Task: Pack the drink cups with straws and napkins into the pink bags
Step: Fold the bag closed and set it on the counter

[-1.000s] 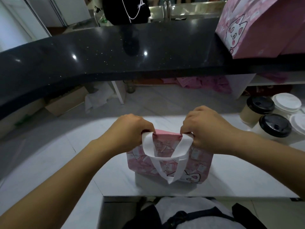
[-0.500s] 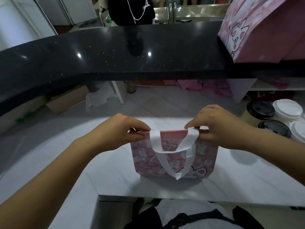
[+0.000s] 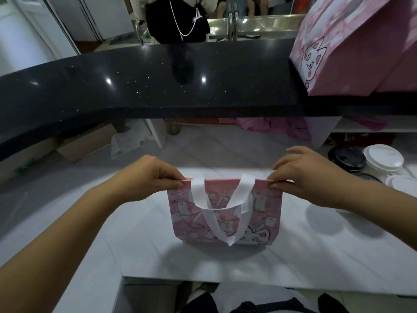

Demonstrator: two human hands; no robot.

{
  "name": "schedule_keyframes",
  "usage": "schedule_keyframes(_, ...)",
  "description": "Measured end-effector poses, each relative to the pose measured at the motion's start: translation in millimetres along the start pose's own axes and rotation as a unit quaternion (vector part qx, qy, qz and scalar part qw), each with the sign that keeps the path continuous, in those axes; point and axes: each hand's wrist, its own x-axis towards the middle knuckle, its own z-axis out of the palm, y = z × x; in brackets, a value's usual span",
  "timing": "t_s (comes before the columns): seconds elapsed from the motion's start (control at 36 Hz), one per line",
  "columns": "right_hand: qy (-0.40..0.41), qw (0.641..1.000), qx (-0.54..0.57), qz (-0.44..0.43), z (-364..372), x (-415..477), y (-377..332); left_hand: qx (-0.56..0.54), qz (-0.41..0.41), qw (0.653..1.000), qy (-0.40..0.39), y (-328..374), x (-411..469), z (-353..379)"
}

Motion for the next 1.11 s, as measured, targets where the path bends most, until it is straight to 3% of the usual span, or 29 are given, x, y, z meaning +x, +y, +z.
schedule_keyframes(0.31, -0.011, 0.993, 0.110, 0.045, 3, -14, 21, 0.021, -0.028, 0.999, -0.011, 4, -11, -7)
schedule_keyframes(0.44, 0.024, 0.991, 0.131, 0.004, 11, -17, 16, 0.035, -0.045, 0.995, 0.086, 11, -3, -1)
schedule_keyframes(0.58, 0.095, 0.977, 0.189, -0.034, 26, -21, -1, -0.027, -0.065, 0.976, 0.204, 23, 10, 15)
schedule_keyframes(0.75, 0.054, 0.944, 0.324, -0.028, 58, -29, -25, -0.143, -0.112, 0.927, 0.327, 18, 21, 43)
schedule_keyframes(0.86, 0.051, 0.913, 0.405, 0.023, 93, -38, -27, -0.256, -0.180, 0.844, 0.436, 14, 6, 82)
schedule_keyframes(0.94, 0.058, 0.898, 0.430, 0.068, 116, -47, -27, -0.327, -0.218, 0.790, 0.471, 16, -20, 121)
schedule_keyframes(1.03, 0.074, 0.878, 0.459, 0.114, 131, -51, -31, -0.368, -0.227, 0.781, 0.450, 28, -49, 163)
schedule_keyframes(1.11, 0.078, 0.853, 0.496, 0.142, 140, -52, -37, -0.373, -0.227, 0.806, 0.399, 42, -72, 193)
